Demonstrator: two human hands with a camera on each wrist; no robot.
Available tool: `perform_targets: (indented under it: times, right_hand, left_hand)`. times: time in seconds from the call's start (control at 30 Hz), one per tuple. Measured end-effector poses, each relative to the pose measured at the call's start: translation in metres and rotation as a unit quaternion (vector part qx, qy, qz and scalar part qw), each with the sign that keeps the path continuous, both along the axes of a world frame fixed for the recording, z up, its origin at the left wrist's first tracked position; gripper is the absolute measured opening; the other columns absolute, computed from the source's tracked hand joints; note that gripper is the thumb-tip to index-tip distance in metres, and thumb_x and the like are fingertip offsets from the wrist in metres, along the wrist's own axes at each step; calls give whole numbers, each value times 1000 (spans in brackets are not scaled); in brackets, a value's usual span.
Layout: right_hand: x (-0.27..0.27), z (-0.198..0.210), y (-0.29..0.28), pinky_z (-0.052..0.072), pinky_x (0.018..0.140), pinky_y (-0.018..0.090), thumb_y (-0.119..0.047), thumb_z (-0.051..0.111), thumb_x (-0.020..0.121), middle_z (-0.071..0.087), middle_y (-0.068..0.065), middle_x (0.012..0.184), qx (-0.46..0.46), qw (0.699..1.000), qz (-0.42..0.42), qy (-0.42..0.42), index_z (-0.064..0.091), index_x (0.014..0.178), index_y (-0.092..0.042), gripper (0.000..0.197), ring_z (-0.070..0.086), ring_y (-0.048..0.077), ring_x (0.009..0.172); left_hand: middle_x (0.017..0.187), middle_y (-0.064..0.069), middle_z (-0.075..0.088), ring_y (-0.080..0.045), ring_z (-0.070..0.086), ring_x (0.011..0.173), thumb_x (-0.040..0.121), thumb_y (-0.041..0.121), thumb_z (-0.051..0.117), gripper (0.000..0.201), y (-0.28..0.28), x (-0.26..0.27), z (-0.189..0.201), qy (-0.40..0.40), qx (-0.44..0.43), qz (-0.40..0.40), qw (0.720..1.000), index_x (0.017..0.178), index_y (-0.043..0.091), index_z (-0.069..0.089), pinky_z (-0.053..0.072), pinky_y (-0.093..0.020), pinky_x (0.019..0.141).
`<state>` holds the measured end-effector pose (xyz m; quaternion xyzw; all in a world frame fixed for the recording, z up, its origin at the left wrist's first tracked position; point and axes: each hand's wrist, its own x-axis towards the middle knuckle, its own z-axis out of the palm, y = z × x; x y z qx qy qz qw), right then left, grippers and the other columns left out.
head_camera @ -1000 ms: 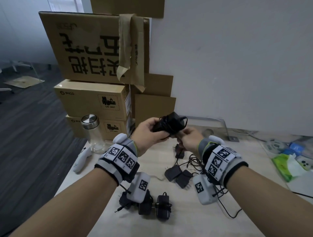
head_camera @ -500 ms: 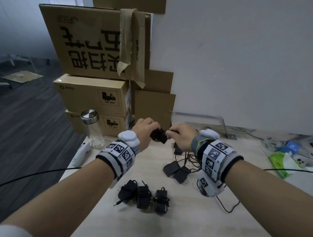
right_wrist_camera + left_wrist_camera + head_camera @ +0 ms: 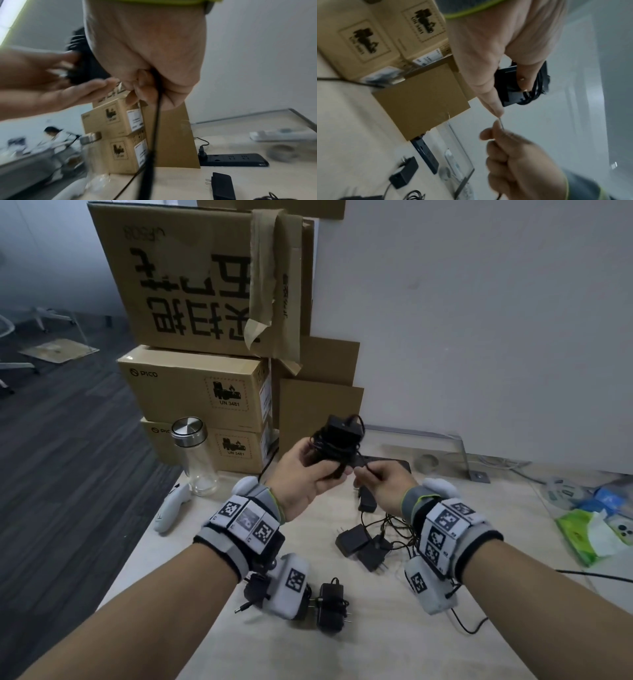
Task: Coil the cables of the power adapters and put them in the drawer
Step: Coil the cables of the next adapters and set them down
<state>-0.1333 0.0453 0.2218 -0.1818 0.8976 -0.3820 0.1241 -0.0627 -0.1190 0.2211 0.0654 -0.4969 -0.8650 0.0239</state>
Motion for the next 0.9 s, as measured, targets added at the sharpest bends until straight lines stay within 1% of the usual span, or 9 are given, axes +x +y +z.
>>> perform_targets:
  times: [0.1,0.27,0.33,0.43,0.57,0.63,0.77,0.83,0.9]
  right_hand:
    - [6,0,-2,43,65,28,-39,43,99,65,-4,82,75,996,47,27,66,84,-20,34,59,17,75]
    - [17,6,-7,34,61,23,-34,39,101,53,-14,74,116,986,104,53,63,88,-21,30,51,10,74]
    - [19,10,-9,36,66,26,-36,40,100,56,-9,74,133,981,121,66,64,87,-20,32,54,15,75]
    - [17,20,-8,39,65,28,-37,43,99,57,-8,66,149,978,115,89,67,85,-20,33,57,17,71]
    - [9,33,-6,46,65,30,-38,52,94,66,-2,74,181,968,115,132,70,82,-20,28,61,20,74]
    - [3,38,-3,46,64,28,-41,62,88,67,-3,75,170,971,101,136,70,77,-20,25,61,17,72]
    - [-9,38,5,44,60,25,-38,78,75,63,-8,67,83,989,72,102,69,70,-18,22,54,9,62]
    - [-17,29,9,47,63,27,-31,78,76,62,-5,66,-7,997,52,50,66,67,-18,20,53,10,61]
    - [-21,20,14,47,62,28,-25,74,82,59,-2,65,-86,996,21,-11,64,67,-18,19,51,12,60]
  left_hand:
    - [121,-26,57,-45,62,106,89,-7,58,26,-1,-10,5,-45,2,69,997,112,3,49,58,-46,84]
    - [98,-12,62,-29,65,91,81,10,72,27,-7,-25,-5,-124,-237,160,950,101,9,53,60,-46,76]
    - [84,-5,62,-24,64,76,77,17,72,25,-12,-27,-11,-111,-391,161,900,93,16,53,58,-41,68]
    - [80,4,61,-18,60,72,75,21,70,24,-15,-27,-17,-91,-576,107,805,90,28,52,50,-31,61]
    - [90,1,57,-23,57,76,78,24,67,25,-12,-27,-20,-24,-688,24,725,93,34,50,52,-39,67]
    - [94,3,54,-23,56,79,78,20,65,29,-11,-26,-22,27,-705,-22,708,97,38,50,52,-44,70]
    - [101,1,60,-23,59,90,80,10,69,35,-7,-19,-22,86,-678,-113,721,110,27,59,50,-39,78]
    - [101,-1,65,-21,62,91,78,10,75,36,-5,-15,-25,90,-623,-120,767,109,21,61,52,-33,81]
    - [98,-6,67,-20,64,92,75,5,79,38,-1,-10,-26,85,-511,-123,847,107,13,62,53,-31,84]
